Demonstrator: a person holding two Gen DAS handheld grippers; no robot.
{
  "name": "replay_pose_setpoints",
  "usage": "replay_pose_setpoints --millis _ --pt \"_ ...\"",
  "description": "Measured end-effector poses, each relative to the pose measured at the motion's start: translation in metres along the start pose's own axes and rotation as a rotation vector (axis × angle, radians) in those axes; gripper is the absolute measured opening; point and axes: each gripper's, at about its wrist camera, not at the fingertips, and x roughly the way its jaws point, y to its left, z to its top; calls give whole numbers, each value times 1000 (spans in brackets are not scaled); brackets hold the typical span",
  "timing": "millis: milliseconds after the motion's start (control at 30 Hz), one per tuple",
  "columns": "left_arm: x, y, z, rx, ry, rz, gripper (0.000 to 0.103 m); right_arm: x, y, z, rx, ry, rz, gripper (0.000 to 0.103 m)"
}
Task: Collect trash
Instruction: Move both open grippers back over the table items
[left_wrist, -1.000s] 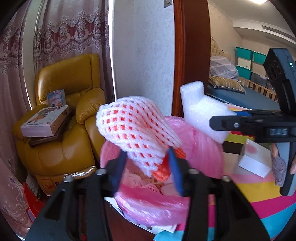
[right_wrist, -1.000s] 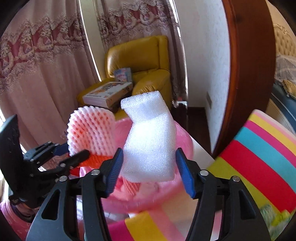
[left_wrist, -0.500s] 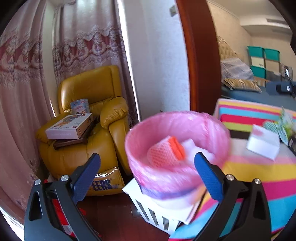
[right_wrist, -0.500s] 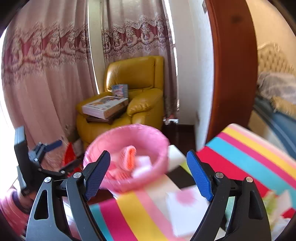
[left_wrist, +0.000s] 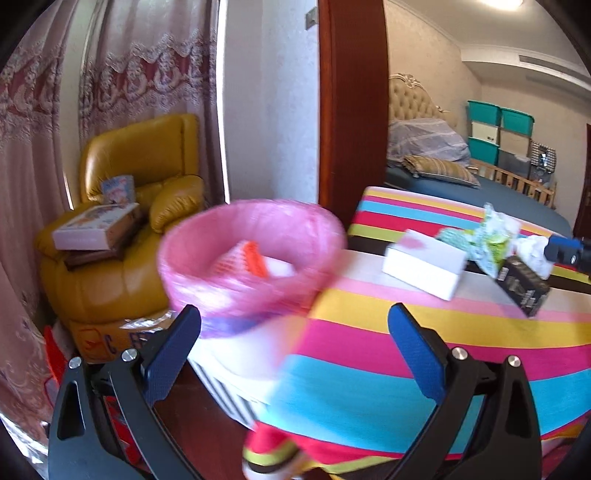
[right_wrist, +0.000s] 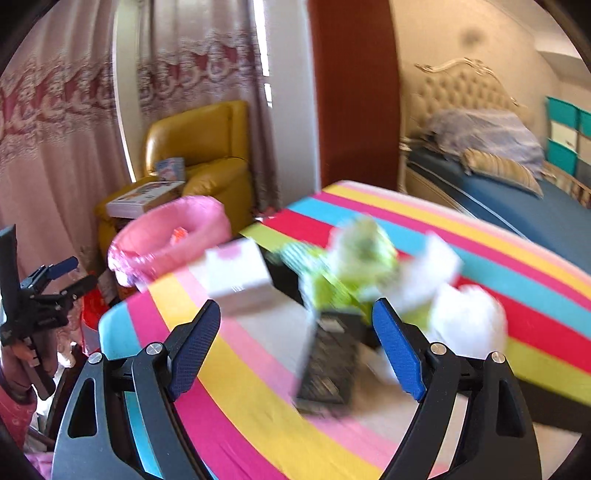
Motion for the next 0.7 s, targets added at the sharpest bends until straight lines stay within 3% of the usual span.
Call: replay_pose_setpoints --millis 300,700 --pt "2 -62 -23 31 62 -85 98 -3 -27 -37 57 63 -59 80" --pt "3 -102 -23 67 84 -163 98 -20 -98 -37 214 59 -180 80"
